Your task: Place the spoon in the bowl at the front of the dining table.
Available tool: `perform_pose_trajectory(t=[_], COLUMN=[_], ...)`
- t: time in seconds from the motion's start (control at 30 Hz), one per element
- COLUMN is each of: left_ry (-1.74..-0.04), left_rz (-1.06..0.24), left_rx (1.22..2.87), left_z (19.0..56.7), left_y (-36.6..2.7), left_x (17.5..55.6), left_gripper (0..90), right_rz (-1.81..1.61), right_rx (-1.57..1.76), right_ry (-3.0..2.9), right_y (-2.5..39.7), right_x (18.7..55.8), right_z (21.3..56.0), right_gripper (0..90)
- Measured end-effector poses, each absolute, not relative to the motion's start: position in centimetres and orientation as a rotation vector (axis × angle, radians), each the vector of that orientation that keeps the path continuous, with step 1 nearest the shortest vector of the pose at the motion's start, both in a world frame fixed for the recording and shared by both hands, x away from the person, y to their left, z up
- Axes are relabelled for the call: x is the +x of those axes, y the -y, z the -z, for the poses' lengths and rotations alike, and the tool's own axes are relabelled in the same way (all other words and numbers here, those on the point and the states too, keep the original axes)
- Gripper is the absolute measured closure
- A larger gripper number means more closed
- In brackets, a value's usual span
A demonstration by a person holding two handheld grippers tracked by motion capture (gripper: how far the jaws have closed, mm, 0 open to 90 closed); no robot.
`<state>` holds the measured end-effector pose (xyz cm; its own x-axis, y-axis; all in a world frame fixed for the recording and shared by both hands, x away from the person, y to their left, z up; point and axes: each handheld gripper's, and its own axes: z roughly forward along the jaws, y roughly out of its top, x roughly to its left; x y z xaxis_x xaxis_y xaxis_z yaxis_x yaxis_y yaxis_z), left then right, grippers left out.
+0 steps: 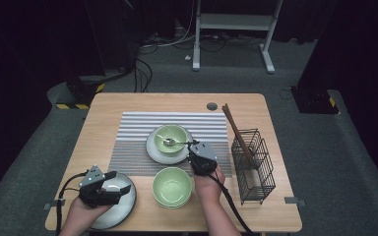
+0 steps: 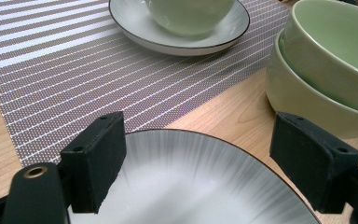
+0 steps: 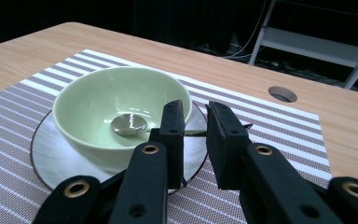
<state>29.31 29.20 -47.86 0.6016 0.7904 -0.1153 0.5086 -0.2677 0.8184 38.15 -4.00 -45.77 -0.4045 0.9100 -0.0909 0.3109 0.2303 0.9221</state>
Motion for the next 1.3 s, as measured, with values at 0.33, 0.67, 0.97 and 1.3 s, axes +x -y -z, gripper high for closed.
perform_pose_trajectory(t=[0.33,0.67,0.97,1.3], left_ry=[-1.037,-1.035,-1.032,-1.033], left_rz=[-0.394,-0.389,-0.385,-0.386], left_rx=[1.936,1.934,1.937,1.939], left_z=[47.9,47.9,47.9,48.0], left_y=[-29.3,-29.3,-29.1,-29.1], left_x=[29.4,29.4,29.4,29.4], left_gripper=[18.9,18.9,18.9,18.9], right_rz=[-1.139,-1.123,-1.11,-1.108], right_rx=[1.144,1.148,1.171,1.185], right_ry=[-1.829,-1.81,-1.798,-1.789], right_y=[4.1,4.0,4.2,4.2], right_x=[39.5,40.5,41.4,42.0], right_z=[46.2,46.2,46.5,46.5], right_gripper=[72.7,72.3,72.2,72.2])
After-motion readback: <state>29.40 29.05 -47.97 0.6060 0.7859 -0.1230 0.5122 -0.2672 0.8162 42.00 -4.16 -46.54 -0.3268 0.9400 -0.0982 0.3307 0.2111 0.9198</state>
